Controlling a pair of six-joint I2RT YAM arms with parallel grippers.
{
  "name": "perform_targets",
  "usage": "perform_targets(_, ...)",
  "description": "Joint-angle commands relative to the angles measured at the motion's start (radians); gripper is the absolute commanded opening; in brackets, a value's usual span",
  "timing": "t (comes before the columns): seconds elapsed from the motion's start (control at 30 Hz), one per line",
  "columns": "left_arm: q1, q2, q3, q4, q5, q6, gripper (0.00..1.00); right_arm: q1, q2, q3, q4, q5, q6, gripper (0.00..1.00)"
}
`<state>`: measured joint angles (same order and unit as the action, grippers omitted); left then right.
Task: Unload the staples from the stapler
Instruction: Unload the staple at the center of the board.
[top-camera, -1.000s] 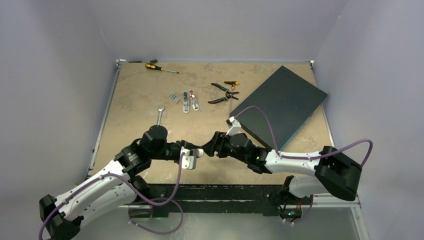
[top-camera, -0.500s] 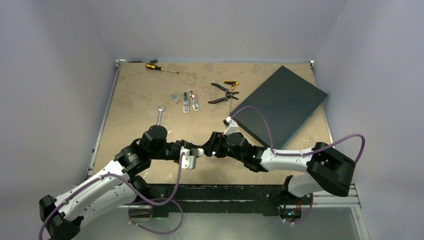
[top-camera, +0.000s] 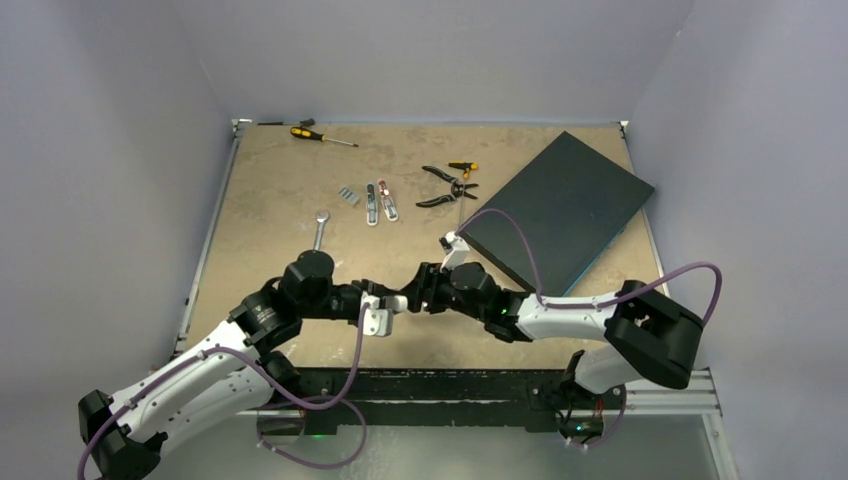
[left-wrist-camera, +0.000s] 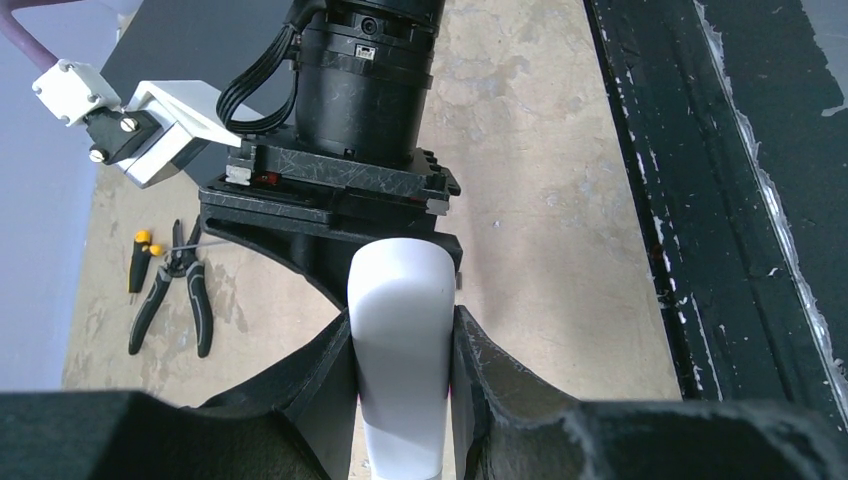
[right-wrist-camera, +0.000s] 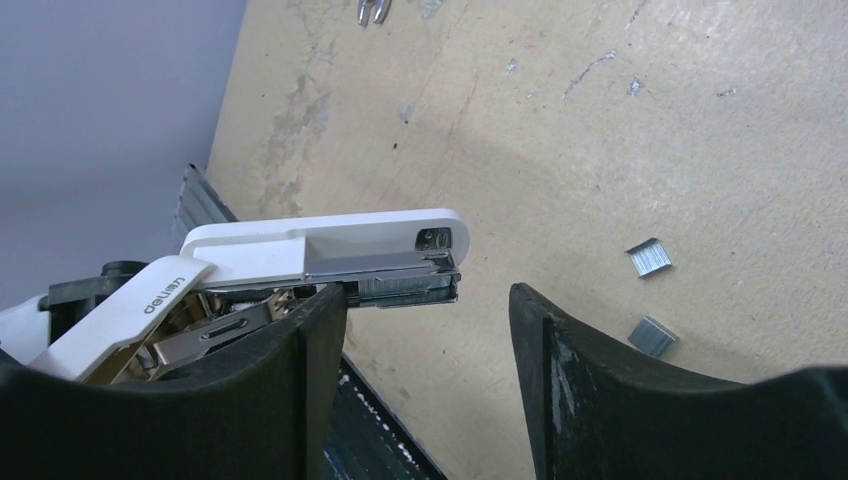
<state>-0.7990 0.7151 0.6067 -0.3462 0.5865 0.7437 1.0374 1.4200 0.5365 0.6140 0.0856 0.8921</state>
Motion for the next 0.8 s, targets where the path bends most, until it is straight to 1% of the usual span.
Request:
perform_targets(0.0, -0.003, -0.014, 0.001, 0.120, 0.039, -0.009, 0.00, -0.001, 0.023, 0.050, 0.013, 0.045, -0.047, 0.61)
perform_targets(0.17, -0.003, -0.016, 0.003, 0.125, 0.032, -0.012, 0.00, -0.002, 0.066, 0.092, -0.109, 0.131, -0.027, 0.58)
perform_targets(0.33, -0.003, -0.008, 0.005, 0.118, 0.029, -0.010, 0.00, -0.001, 0.064, 0.105, -0.176, 0.200, -0.025, 0.58)
perform_targets(0.57, -0.003, 0.005, 0.005, 0.090, 0.026, 0.006, 0.00, -0.002, 0.005, 0.112, -0.280, 0.282, -0.053, 0.58)
perform_targets(0.77, -0.003, 0.010, 0.001, 0.087, 0.028, 0.009, 0.00, -0.001, -0.073, 0.082, -0.325, 0.287, -0.061, 0.58)
